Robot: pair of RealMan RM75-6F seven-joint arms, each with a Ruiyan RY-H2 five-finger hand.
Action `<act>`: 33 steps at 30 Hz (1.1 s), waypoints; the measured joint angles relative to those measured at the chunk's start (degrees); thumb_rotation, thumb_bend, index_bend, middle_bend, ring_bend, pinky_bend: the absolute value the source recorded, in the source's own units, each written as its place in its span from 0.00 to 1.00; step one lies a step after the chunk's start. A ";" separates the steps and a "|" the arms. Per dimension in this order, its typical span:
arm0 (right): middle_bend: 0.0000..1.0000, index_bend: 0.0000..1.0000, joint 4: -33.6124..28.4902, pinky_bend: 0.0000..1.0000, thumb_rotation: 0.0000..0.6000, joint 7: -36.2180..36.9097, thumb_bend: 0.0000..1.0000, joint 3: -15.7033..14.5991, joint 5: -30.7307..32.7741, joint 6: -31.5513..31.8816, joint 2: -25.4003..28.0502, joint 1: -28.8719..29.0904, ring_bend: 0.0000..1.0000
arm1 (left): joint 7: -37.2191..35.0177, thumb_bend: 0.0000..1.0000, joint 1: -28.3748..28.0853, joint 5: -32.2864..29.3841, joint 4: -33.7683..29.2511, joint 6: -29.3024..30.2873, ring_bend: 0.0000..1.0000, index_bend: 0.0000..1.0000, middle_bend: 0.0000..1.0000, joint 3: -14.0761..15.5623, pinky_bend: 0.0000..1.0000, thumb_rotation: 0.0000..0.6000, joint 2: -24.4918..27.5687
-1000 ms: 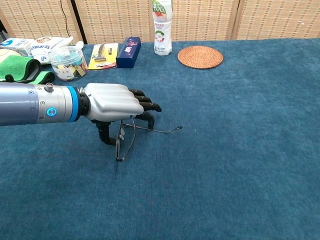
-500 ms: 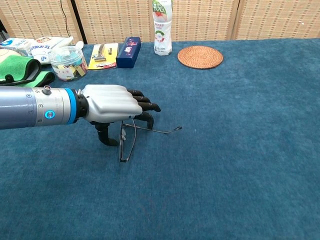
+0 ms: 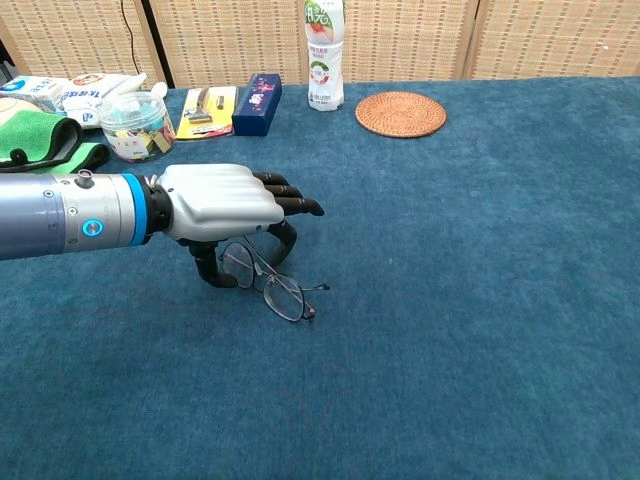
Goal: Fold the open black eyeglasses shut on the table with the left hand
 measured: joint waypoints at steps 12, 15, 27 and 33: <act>0.14 0.33 -0.05 0.43 1.00 -0.12 0.43 0.06 -0.15 -0.01 -0.02 0.11 0.27 | -0.92 0.24 0.88 1.12 0.50 0.80 0.00 0.50 0.00 0.07 0.00 1.00 0.07; 0.14 0.33 -0.10 0.43 1.00 -0.22 0.43 0.06 -0.20 0.05 -0.02 0.10 0.27 | -1.12 0.24 1.07 1.54 0.54 0.99 0.00 0.51 0.00 0.13 0.00 1.00 0.11; 0.14 0.33 -0.22 0.43 1.00 -0.24 0.43 -0.02 -0.38 0.40 0.05 -0.12 0.27 | -2.07 0.24 1.65 2.25 0.47 1.60 0.00 0.28 0.00 -0.23 0.00 1.00 0.54; 0.14 0.33 -0.05 0.43 1.00 0.06 0.43 0.08 -0.39 0.05 -0.02 0.17 0.27 | -3.94 0.24 2.38 2.06 -0.49 2.40 0.00 0.00 0.00 -0.70 0.00 1.00 1.93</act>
